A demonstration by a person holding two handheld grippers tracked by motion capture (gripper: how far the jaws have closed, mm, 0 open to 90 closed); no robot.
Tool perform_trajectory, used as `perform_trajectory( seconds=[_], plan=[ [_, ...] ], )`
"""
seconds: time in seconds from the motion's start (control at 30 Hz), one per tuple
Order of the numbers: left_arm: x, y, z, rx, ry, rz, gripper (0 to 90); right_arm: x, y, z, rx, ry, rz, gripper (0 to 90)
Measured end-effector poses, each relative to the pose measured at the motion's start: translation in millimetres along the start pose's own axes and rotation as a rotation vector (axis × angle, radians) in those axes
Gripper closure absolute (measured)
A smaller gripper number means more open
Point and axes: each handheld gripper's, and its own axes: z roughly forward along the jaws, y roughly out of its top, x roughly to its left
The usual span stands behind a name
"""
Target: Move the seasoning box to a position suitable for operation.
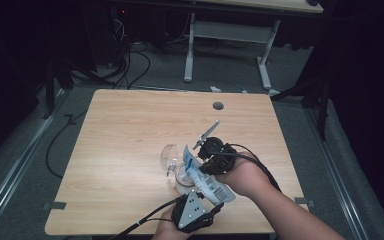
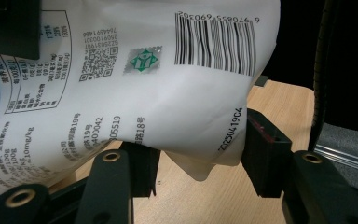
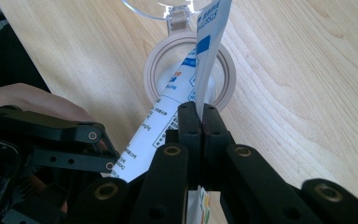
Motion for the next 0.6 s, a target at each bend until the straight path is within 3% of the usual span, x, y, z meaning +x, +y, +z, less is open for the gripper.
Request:
perform_trajectory(
  seconds=[0.6],
  plan=[
    [-1.2, 1.6, -0.3, -0.010, -0.006, 0.000, 51.1, 1.1, 0.5, -2.5, 0.006, -0.004, -0.005, 89.6]
  ],
)
